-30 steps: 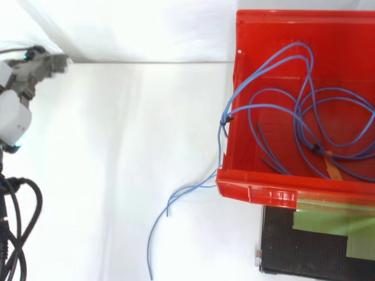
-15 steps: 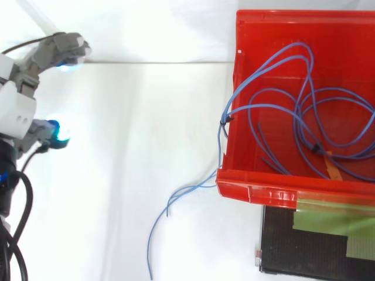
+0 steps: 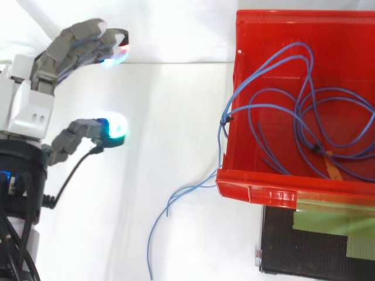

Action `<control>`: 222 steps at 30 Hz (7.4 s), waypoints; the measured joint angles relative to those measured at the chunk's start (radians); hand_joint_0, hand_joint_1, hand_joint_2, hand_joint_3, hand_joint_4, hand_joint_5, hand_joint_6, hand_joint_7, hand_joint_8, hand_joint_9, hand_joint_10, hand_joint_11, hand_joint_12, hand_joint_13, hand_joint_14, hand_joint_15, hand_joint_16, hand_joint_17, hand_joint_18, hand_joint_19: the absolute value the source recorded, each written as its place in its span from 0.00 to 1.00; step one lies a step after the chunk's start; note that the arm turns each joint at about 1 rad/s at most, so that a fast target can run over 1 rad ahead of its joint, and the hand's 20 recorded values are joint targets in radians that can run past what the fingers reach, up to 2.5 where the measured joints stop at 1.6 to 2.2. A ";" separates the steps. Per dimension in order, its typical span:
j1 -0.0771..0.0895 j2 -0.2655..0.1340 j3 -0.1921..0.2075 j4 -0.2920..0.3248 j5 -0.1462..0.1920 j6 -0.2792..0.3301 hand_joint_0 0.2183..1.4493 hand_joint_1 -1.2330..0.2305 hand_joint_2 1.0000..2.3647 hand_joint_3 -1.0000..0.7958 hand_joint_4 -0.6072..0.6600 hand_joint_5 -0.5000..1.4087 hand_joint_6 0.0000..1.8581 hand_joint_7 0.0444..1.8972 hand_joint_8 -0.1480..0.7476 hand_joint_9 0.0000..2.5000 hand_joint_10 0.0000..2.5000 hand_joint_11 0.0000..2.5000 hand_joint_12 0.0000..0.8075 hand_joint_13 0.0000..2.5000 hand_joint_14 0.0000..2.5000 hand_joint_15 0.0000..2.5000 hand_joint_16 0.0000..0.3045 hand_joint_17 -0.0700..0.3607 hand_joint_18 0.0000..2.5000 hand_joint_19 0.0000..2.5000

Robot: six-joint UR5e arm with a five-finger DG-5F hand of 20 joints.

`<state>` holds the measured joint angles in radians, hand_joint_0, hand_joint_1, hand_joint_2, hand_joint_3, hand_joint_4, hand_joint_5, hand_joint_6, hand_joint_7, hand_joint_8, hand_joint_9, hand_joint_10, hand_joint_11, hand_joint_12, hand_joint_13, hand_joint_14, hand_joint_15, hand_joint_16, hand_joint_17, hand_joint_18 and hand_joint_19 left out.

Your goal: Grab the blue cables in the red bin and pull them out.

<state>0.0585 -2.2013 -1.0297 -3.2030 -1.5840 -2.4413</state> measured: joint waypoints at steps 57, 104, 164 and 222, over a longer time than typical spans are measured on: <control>-0.140 0.000 -0.034 -0.122 -0.144 -0.182 0.49 0.23 0.00 0.00 0.69 0.67 0.00 0.34 0.48 0.25 0.01 0.19 0.44 0.21 0.01 0.16 0.15 0.40 0.16 0.21; -0.175 0.000 -0.066 -0.051 -0.285 -0.327 0.50 0.22 0.00 0.00 0.66 0.67 0.00 0.32 0.48 0.25 0.01 0.19 0.44 0.22 0.01 0.17 0.15 0.40 0.16 0.22; -0.233 -0.002 -0.098 0.010 -0.442 -0.366 0.50 0.22 0.00 0.00 0.67 0.65 0.00 0.30 0.47 0.25 0.01 0.19 0.44 0.22 0.01 0.17 0.15 0.40 0.17 0.22; -0.285 -0.002 -0.182 0.180 -0.547 -0.267 0.50 0.23 0.00 0.00 0.67 0.64 0.01 0.27 0.48 0.25 0.01 0.19 0.44 0.23 0.01 0.17 0.15 0.40 0.18 0.23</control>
<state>-0.2264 -2.2028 -1.2113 -3.0231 -2.1310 -2.7085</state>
